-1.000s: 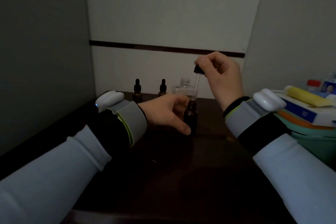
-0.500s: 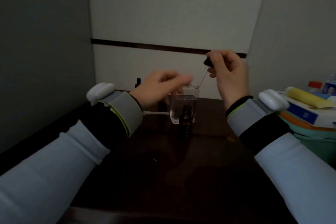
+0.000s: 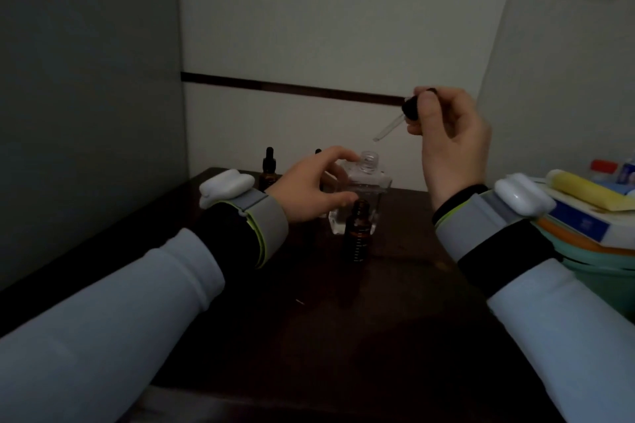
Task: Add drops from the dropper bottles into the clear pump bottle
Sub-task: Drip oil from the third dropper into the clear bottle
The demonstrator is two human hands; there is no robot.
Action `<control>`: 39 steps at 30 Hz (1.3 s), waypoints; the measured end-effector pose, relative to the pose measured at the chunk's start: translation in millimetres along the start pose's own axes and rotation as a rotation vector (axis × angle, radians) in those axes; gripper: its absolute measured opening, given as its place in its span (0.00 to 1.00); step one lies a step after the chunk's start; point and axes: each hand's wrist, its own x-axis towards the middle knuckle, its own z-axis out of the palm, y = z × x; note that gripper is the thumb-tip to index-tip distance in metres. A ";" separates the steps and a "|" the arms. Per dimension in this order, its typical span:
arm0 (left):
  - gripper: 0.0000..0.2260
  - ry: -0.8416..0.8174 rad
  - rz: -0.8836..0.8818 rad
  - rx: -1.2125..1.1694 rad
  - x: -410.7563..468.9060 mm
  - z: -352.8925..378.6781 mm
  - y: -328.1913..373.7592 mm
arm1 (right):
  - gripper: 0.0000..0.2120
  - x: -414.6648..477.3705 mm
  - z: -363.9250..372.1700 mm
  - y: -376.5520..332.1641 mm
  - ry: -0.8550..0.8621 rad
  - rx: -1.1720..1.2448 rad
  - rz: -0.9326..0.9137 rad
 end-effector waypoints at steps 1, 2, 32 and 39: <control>0.20 -0.002 0.008 -0.004 0.0 -0.5 0.5 | 0.04 -0.1 -0.4 -0.1 -0.001 -0.005 -0.013; 0.20 -0.002 0.012 -0.005 -0.2 -1.0 0.6 | 0.04 -0.4 -0.5 0.0 -0.011 -0.012 -0.022; 0.21 -0.033 0.020 -0.022 1.9 -3.7 -1.8 | 0.07 -13.4 2.5 12.0 -0.313 -0.384 -0.022; 0.21 -0.032 0.018 -0.029 1.5 -3.8 -1.6 | 0.07 -14.4 3.6 10.8 -0.313 -0.365 -0.017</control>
